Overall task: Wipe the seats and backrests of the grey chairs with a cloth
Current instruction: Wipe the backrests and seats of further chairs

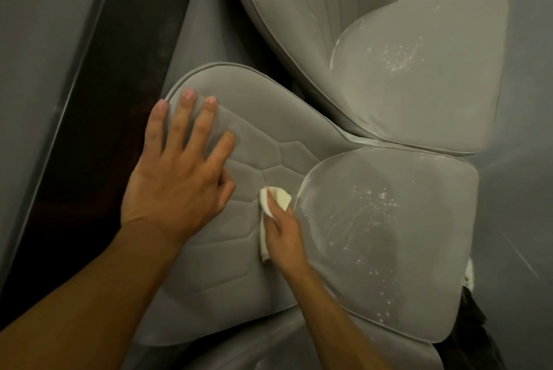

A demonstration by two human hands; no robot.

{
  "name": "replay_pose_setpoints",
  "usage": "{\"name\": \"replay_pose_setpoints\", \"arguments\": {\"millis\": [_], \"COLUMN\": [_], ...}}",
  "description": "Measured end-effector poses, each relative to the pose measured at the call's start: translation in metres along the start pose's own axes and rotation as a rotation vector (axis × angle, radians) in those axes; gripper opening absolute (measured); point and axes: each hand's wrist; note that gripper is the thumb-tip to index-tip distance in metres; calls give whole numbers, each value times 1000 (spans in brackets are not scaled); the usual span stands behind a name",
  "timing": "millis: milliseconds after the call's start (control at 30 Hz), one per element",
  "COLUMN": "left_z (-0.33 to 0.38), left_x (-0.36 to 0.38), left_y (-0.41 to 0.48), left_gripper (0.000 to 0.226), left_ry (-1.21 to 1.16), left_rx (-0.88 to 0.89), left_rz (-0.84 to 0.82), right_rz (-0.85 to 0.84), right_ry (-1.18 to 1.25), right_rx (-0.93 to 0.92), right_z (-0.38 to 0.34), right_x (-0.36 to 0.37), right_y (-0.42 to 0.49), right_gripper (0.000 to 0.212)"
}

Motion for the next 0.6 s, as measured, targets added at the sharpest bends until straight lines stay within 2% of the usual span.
{"name": "replay_pose_setpoints", "arguments": {"millis": [67,233,333,433,500,600], "left_z": [0,1,2,2,2,1], "left_x": [1,2,0,0,-2,-2], "left_y": [0,0,0,0,0,1], "left_gripper": [63,62,64,65,64,60], "left_ry": [1,31,52,55,44,9], "left_rx": [-4,-4,-12,-7,-4,-12], "left_rz": [5,-4,-21,-28,-31,-23], "right_rz": [30,235,332,502,465,297], "right_ry": [1,-181,-133,163,226,34], "right_rx": [-122,-116,111,417,606,731], "right_z": [-16,-24,-3,10,22,46], "right_x": [1,15,18,16,9,-4], "right_y": [-4,36,62,84,92,105], "right_gripper": [48,56,48,37,38,41]}}
Point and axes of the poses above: each hand's wrist, its own y-axis towards the middle knuckle, its own x-axis out of the palm, z = x × y, and after that the axes turned 14 degrees about -x, right-handed
